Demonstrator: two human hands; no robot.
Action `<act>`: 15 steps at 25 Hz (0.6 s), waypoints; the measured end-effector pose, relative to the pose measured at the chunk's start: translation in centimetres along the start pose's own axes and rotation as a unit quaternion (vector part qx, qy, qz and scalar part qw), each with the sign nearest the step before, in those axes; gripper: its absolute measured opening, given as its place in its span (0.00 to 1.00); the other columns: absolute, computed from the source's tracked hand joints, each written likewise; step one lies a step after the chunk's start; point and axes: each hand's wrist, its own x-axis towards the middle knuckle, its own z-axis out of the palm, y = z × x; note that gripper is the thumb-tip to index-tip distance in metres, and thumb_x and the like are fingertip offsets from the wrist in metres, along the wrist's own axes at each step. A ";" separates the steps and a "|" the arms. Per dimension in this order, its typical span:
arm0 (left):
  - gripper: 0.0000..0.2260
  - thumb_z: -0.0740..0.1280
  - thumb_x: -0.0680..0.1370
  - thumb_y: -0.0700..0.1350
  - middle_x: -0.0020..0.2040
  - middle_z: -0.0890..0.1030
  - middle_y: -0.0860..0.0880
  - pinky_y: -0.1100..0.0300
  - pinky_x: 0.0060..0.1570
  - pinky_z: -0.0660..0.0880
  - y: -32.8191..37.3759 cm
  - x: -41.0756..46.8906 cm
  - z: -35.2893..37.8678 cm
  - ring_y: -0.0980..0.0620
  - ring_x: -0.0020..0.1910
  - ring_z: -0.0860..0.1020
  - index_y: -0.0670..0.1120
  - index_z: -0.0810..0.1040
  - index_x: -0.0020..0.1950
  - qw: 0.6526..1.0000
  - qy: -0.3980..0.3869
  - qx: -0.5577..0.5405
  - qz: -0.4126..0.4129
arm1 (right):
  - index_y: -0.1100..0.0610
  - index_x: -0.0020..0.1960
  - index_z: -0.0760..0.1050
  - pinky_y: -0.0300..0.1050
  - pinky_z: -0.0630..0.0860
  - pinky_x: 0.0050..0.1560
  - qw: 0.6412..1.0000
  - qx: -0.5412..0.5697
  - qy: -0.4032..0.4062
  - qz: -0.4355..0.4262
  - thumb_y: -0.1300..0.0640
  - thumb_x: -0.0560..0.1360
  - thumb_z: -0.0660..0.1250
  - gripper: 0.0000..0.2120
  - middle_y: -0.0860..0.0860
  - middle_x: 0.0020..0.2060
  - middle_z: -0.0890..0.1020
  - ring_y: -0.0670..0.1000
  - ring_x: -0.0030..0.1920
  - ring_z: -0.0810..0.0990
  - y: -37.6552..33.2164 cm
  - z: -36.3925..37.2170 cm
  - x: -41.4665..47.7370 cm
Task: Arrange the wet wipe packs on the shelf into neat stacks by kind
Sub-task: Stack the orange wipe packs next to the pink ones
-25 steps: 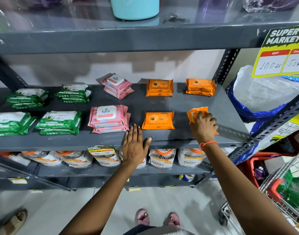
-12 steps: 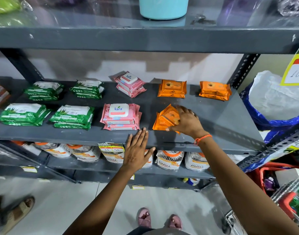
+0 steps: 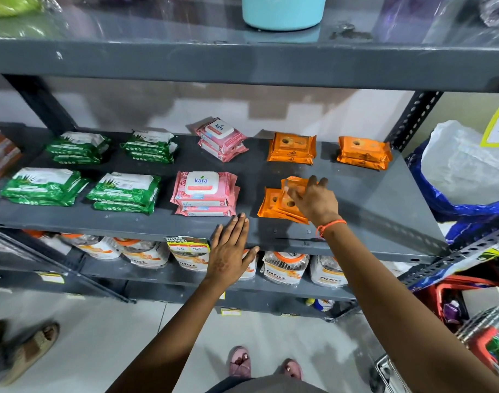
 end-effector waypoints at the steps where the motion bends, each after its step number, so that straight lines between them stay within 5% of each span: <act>1: 0.31 0.42 0.77 0.63 0.75 0.62 0.47 0.52 0.71 0.47 0.0 0.0 -0.1 0.49 0.74 0.60 0.46 0.57 0.74 1.000 0.004 0.002 0.001 | 0.64 0.66 0.66 0.57 0.78 0.51 1.000 -0.002 0.017 0.006 0.47 0.77 0.60 0.25 0.64 0.65 0.69 0.69 0.56 0.78 0.1 -0.1 0.1; 4: 0.31 0.42 0.77 0.63 0.75 0.62 0.47 0.50 0.70 0.51 0.0 0.0 0.0 0.49 0.74 0.60 0.45 0.57 0.74 1.000 0.014 0.006 0.003 | 0.57 0.72 0.63 0.60 0.75 0.57 0.993 -0.104 -0.001 -0.060 0.66 0.77 0.57 0.24 0.63 0.69 0.63 0.69 0.65 0.69 1.0 -1.1 0.5; 8: 0.30 0.48 0.77 0.62 0.74 0.63 0.47 0.49 0.73 0.56 0.2 0.0 0.2 0.48 0.74 0.61 0.45 0.58 0.73 1.000 0.016 0.010 0.001 | 0.44 0.75 0.56 0.63 0.58 0.73 0.944 -0.191 -0.140 -0.228 0.66 0.76 0.59 0.33 0.54 0.78 0.49 0.64 0.77 0.46 1.0 -1.6 1.1; 15: 0.30 0.50 0.76 0.58 0.73 0.66 0.43 0.48 0.69 0.64 1.0 0.3 -0.1 0.45 0.72 0.65 0.41 0.62 0.72 1.000 0.005 0.004 0.009 | 0.53 0.70 0.66 0.61 0.59 0.74 0.952 -0.144 -0.142 -0.230 0.46 0.65 0.74 0.37 0.55 0.74 0.65 0.58 0.74 0.61 0.3 -0.9 2.2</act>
